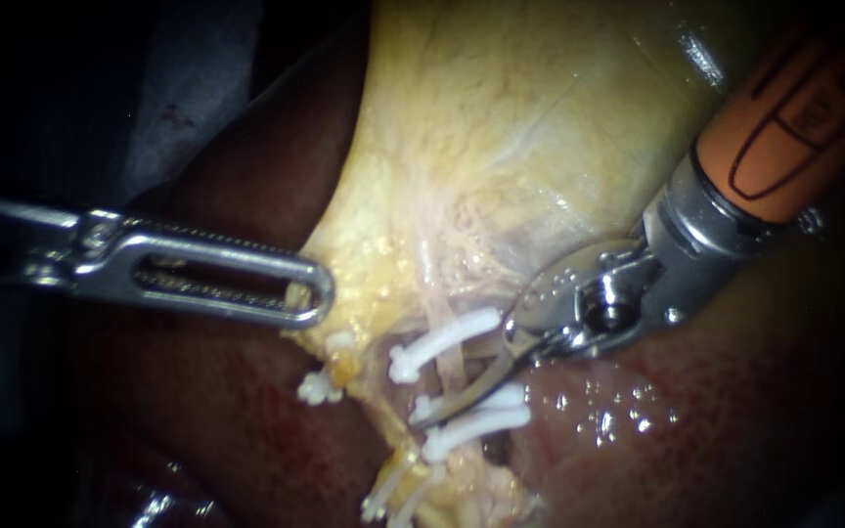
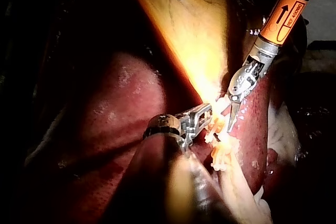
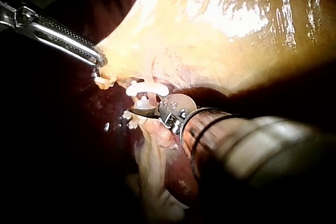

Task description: Go to the cutting position right tube

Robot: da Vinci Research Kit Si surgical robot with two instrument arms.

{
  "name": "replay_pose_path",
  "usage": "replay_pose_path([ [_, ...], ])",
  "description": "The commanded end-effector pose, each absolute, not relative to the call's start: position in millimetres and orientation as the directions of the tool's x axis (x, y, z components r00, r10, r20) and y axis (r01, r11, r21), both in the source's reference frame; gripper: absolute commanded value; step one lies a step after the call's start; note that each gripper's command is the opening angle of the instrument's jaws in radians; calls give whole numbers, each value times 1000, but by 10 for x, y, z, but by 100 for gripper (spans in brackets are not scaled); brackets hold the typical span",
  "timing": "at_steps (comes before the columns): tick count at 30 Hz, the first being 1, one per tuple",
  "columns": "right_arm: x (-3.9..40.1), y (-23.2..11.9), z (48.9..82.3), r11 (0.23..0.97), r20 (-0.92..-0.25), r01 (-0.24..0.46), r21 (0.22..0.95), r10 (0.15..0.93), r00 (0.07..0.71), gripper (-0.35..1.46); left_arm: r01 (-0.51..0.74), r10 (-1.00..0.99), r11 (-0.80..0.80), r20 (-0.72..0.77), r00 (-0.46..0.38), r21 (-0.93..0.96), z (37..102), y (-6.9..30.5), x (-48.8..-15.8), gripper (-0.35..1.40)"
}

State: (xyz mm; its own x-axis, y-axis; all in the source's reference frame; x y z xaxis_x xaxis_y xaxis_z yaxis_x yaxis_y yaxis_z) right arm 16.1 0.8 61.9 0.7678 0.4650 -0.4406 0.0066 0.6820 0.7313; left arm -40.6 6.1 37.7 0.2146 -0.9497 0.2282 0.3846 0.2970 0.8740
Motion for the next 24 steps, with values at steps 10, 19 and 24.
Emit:
replay_pose_path([
  [10,158,8,619,654,-398,-36,755,501,769,54,385,-950,297,228,215,874,378,61,-406,-35],
  [19,157,8,619,646,-385,-48,762,511,768,36,386,-950,297,229,214,873,378,61,-407,-35],
  [24,158,8,619,643,-381,-52,764,515,768,29,386,-950,297,229,214,873,378,60,-407,-35],
])
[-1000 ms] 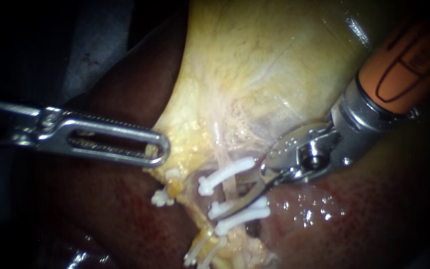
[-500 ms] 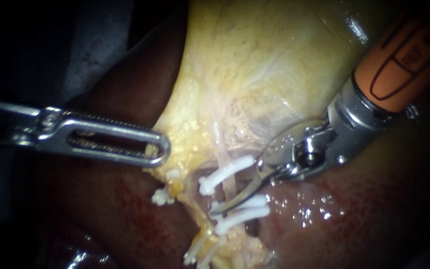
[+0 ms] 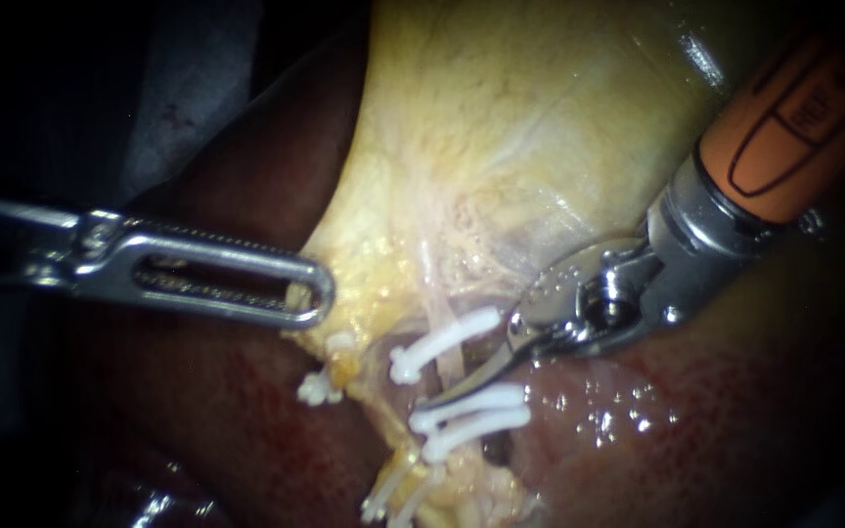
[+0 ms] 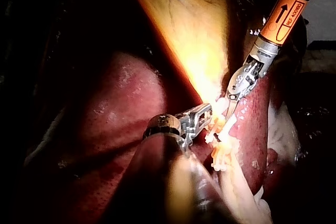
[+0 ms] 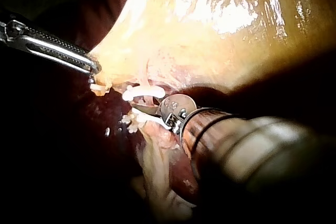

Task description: Go to the cutting position right tube

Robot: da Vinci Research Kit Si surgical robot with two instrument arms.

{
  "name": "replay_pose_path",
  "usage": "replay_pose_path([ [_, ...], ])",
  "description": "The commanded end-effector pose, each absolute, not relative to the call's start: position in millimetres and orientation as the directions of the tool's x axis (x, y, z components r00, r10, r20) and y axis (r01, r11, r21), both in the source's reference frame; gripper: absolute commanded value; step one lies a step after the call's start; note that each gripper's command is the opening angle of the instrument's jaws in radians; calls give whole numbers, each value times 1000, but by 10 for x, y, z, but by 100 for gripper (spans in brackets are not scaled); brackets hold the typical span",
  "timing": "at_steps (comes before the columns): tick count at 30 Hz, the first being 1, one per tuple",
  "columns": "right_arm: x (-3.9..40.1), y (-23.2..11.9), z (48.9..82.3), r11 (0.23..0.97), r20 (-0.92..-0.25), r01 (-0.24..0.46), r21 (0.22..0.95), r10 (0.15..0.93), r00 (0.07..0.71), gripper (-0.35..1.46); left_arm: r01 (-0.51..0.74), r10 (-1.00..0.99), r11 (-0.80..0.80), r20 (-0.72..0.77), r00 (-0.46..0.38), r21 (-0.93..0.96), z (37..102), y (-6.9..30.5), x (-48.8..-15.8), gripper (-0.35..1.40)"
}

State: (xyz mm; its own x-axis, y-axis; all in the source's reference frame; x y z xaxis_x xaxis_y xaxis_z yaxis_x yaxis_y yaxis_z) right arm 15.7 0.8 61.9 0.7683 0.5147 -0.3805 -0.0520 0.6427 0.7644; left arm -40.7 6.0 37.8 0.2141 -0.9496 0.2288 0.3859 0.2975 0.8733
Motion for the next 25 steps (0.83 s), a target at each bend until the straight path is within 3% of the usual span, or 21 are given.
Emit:
replay_pose_path([
  [1,158,8,619,643,-381,-52,764,515,768,27,386,-950,298,229,214,873,378,60,-407,-35],
  [25,158,7,620,643,-382,-50,764,513,769,21,386,-950,298,229,214,873,379,60,-408,-35],
])
